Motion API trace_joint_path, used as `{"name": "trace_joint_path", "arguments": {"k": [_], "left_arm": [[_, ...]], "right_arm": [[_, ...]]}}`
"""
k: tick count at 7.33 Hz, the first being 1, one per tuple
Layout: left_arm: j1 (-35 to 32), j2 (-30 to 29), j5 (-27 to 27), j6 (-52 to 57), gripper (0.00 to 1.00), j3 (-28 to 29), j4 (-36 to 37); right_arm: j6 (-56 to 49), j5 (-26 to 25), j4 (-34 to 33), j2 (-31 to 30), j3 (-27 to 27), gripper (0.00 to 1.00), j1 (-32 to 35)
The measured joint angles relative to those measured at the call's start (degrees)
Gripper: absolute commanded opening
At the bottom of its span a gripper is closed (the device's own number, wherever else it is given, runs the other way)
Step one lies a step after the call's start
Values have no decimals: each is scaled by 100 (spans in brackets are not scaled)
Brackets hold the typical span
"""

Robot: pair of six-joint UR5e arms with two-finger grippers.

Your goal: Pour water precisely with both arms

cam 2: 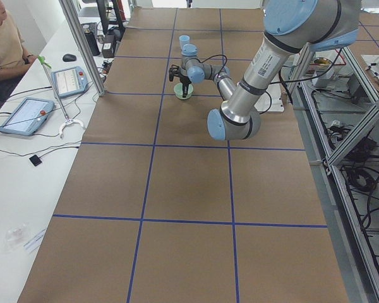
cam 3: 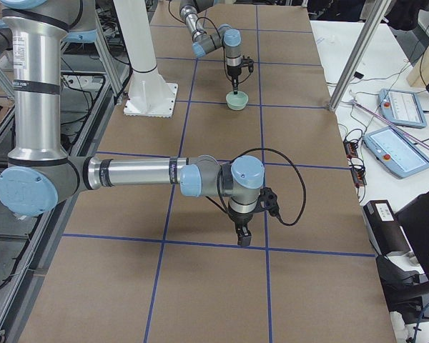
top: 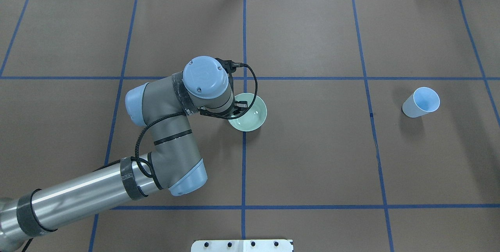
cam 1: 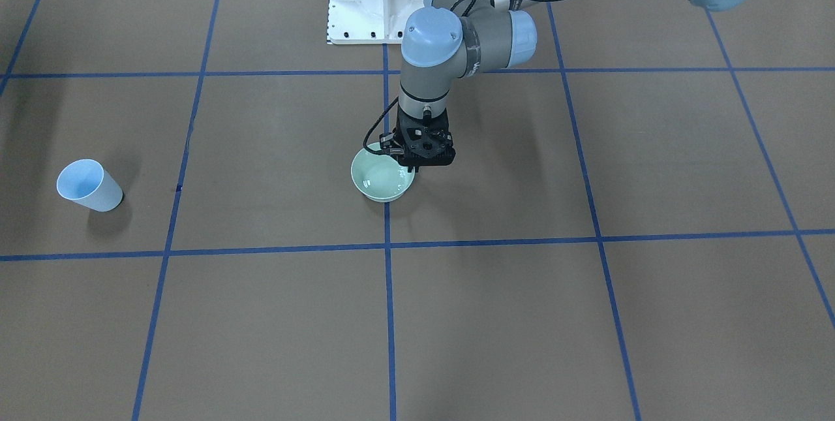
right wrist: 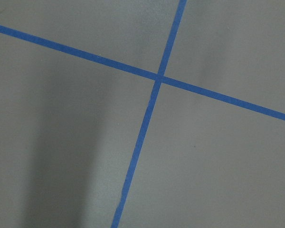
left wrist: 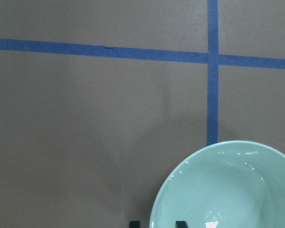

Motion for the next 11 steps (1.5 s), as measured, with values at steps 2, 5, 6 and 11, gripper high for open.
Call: {"name": "trace_joint_path", "arguments": {"k": [2,5,6,11], "left_arm": [[-104,12,-73,291,0,-130,38],[-767,615,-815,1575,0,-846,414],[-1058,1064,-1082,2109,0,-1159,450],[-2736,3199,-2064,5294,0,-1740,245]], "right_arm": [[-3,-24,0,-10,-14,100,0],[8,-20,0,-23,-108,100,1],[16,-17,0,-24,-129,100,0],[17,-17,0,-15,-191,100,-3]]}}
